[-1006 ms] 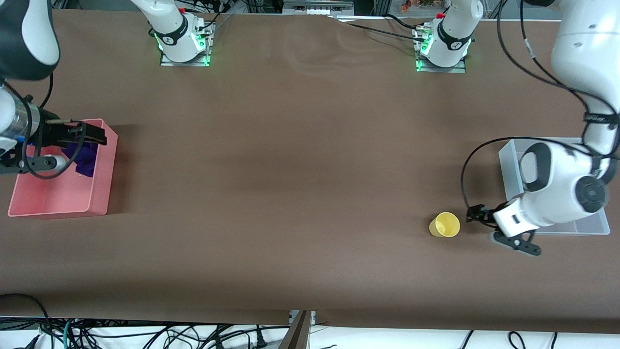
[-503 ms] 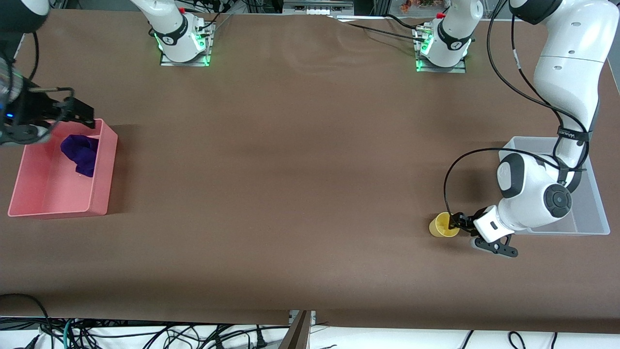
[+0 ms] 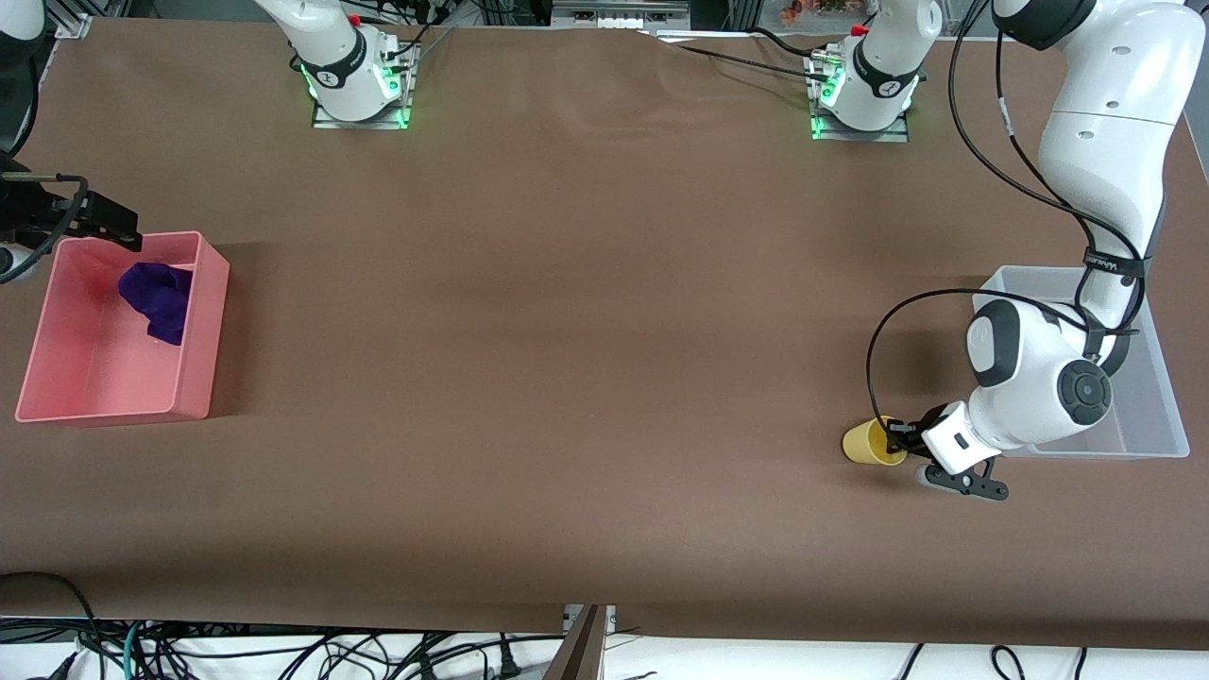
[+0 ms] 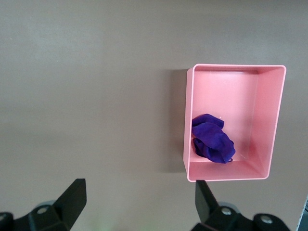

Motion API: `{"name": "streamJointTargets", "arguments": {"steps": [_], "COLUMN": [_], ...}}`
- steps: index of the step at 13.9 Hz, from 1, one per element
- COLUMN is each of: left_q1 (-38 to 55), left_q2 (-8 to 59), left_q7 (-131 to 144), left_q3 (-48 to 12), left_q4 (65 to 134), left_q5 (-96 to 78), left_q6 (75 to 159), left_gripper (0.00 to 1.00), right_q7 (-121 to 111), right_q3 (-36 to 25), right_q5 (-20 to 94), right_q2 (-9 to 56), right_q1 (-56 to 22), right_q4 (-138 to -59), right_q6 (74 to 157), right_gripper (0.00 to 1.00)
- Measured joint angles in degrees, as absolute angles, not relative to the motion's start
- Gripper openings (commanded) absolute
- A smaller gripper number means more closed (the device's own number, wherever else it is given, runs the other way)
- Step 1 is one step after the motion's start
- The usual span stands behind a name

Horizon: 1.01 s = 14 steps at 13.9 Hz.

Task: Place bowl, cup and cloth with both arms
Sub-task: 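Lift the yellow cup with the left gripper into the clear bin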

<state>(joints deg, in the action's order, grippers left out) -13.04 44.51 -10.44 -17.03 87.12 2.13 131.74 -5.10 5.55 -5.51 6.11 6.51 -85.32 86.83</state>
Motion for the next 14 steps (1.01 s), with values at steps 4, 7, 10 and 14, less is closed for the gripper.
{"name": "streamJointTargets", "arguments": {"steps": [4,7,10,14], "left_q1": [-13.5,-15.3,-17.6,-25.5], "left_q2": [41.8,37.8,32.6,28.1], "left_q7": [-11.2,-20.6,-28.5,-39.0], "left_q3": [-16.8,-15.5,-14.9,-14.6], "left_q4": [83.0,77.9,78.7,89.5], "left_q5": [2.1,5.0,14.9,16.7], "left_q6": [117.5,102.8,94.3,97.6], "left_gripper": [0.00,0.00,0.00,0.00], "right_q7": [-5.1,-5.1,-5.1,-5.1], "right_q3": [5.2,4.6,4.6,4.6], "right_q5": [-5.5,-5.5,-5.5,-5.5], "right_q2": [6.1,6.1,6.1,6.1], "right_q1": [6.4,5.9,5.9,5.7], "right_q4": [-85.2,-85.2,-85.2,-85.1], "right_q6": [85.9,85.8,85.8,85.8], "right_gripper": [1.00,1.00,1.00,1.00]}}
